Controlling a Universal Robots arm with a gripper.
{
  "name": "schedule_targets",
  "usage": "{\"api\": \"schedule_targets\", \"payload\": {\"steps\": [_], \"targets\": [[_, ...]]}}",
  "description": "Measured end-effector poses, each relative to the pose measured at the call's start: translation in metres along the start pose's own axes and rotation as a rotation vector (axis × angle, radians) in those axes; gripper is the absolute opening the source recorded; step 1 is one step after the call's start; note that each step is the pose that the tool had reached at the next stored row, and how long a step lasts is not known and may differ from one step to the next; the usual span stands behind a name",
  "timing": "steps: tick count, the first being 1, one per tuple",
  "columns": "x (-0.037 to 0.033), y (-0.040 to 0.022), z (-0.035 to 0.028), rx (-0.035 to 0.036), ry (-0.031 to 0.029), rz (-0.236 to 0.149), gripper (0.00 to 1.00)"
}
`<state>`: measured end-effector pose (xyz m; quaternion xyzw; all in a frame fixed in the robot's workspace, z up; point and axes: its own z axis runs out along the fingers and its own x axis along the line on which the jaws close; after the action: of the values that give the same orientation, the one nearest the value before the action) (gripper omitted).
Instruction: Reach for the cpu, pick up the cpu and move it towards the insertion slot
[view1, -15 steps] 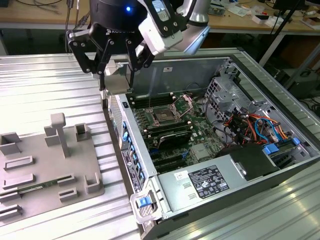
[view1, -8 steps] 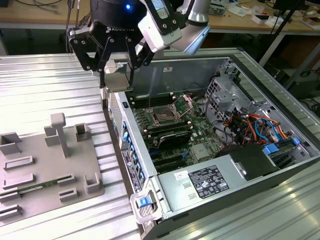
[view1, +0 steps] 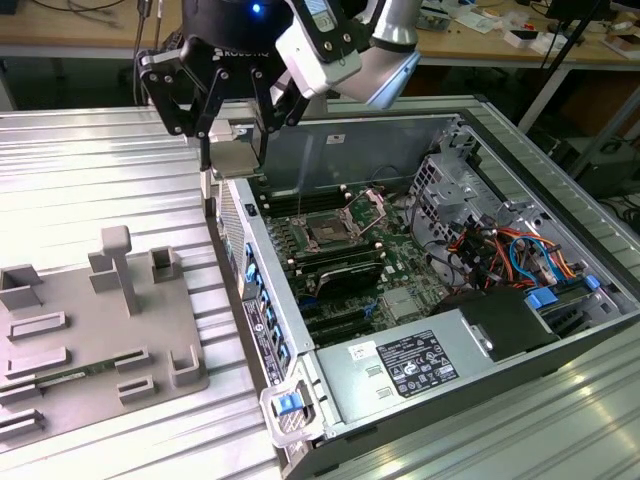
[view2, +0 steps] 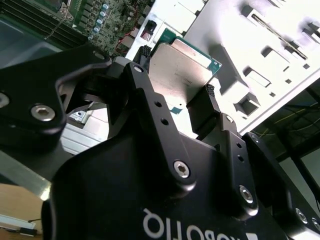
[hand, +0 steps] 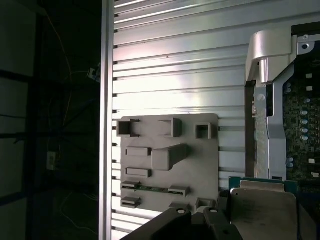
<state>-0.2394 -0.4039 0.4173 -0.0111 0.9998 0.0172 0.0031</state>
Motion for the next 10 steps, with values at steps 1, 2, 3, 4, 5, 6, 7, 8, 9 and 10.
{"api": "schedule_targets", "payload": {"steps": [1,2,3,4,5,6,7,8,9,10], "targets": [[-0.0003,0.0008,0.0000,0.0000,0.0000,0.000,0.55],[-0.0006,0.0011,0.0000,0.0000,0.0000,0.000,0.55],[-0.0006,0.0011,0.0001,0.0000,-0.0001,0.000,0.55],[-0.0006,0.0011,0.0001,0.0000,0.0000,0.000,0.55],[-0.0006,0.0011,0.0001,-0.0001,0.0000,0.000,0.55],[-0.0006,0.0012,0.0001,0.0000,-0.0001,0.000,0.55],[-0.0006,0.0012,0.0001,0.0000,0.0000,0.000,0.55],[-0.0006,0.0012,0.0001,0.0000,0.0000,0.000,0.55],[-0.0006,0.0012,0.0001,-0.0001,-0.0001,0.000,0.55],[-0.0006,0.0012,0.0001,-0.0001,0.0000,0.000,0.55]]}}
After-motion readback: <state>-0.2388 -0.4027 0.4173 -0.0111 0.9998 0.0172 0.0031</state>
